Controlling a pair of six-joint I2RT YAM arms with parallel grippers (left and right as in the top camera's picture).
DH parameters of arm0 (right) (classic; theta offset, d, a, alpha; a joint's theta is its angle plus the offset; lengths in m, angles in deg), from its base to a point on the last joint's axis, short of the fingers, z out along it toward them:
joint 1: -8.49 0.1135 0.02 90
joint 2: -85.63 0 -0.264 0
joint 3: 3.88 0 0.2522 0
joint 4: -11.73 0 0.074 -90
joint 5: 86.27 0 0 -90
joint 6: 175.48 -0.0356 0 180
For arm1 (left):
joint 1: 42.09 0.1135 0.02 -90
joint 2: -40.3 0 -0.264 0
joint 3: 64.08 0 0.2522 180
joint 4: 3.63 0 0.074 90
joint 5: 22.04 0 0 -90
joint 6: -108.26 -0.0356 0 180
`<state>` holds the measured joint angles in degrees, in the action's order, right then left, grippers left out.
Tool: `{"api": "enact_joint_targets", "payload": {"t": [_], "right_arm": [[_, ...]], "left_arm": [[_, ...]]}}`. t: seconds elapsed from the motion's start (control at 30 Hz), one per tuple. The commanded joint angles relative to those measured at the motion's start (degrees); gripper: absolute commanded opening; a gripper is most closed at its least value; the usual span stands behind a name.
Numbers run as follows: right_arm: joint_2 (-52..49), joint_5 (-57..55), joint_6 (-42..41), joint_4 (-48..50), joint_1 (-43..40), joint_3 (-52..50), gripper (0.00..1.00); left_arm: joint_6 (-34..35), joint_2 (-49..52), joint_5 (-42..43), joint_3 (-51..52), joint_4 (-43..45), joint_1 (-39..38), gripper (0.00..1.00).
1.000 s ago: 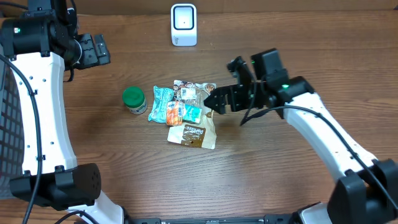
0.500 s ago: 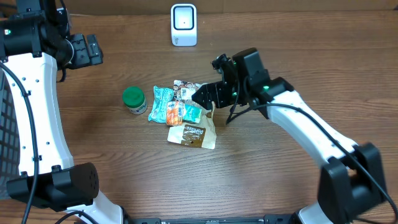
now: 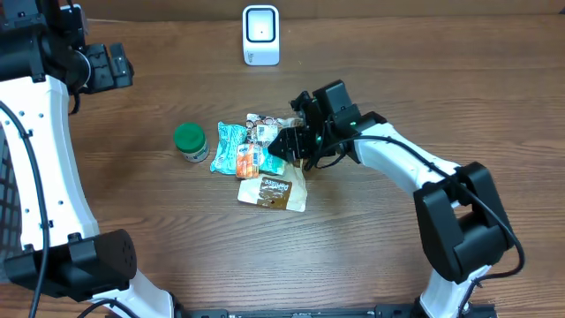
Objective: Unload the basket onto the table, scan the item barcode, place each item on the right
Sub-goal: 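Lower the right gripper onto the pile and grasp the green Kleenex pack, then lift the green Kleenex pack and hold it up to the scanner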
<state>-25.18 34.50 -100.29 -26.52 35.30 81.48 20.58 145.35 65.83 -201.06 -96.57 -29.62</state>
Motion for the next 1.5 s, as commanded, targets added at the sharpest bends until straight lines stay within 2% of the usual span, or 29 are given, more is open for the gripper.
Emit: {"api": "enact_joint_targets", "payload": {"t": [0.0, 0.13, 0.2, 0.47, 0.53, 0.8, 0.97, 1.07, 1.27, 1.47], "right_arm": [[-1.5, 0.7, -1.9, 0.4, 1.4, 1.4, 0.67], [-3.4, 0.2, -5.4, 0.3, 1.7, 1.4, 0.62], [-4.3, 0.3, -6.6, 0.5, 1.7, 1.4, 0.56], [-3.9, 1.4, -8.0, 1.1, 1.4, 2.1, 0.11], [-3.3, 2.9, -8.0, 1.0, 1.2, 2.3, 0.04], [3.0, 8.3, -13.9, -0.1, -0.8, 2.8, 0.04], [7.3, 10.0, -16.6, -3.1, -4.6, 2.8, 0.04], [8.1, 14.9, -17.2, -3.4, -7.3, 2.8, 0.04], [8.1, 26.9, -25.9, -2.3, -11.9, 2.8, 0.04], [8.1, 40.1, -38.2, 6.7, -14.3, 2.8, 0.04]], "left_arm": [[-1.5, 0.6, 0.7, 0.2, -0.1, -0.1, 0.99], [-1.5, 0.6, 0.7, 0.2, -0.1, -0.1, 0.99], [-1.5, 0.6, 0.7, 0.2, -0.1, -0.1, 0.99], [-1.5, 0.6, 0.7, 0.2, -0.1, -0.1, 1.0], [-1.5, 0.6, 0.7, 0.2, -0.1, -0.1, 1.0], [-1.5, 0.6, 0.7, 0.2, -0.1, -0.1, 1.0], [-1.5, 0.6, 0.7, 0.2, -0.1, -0.1, 1.0], [-1.5, 0.6, 0.7, 0.2, -0.1, -0.1, 0.99], [-1.5, 0.6, 0.7, 0.2, -0.1, -0.1, 0.99], [-1.5, 0.6, 0.7, 0.2, -0.1, -0.1, 0.99]]}}
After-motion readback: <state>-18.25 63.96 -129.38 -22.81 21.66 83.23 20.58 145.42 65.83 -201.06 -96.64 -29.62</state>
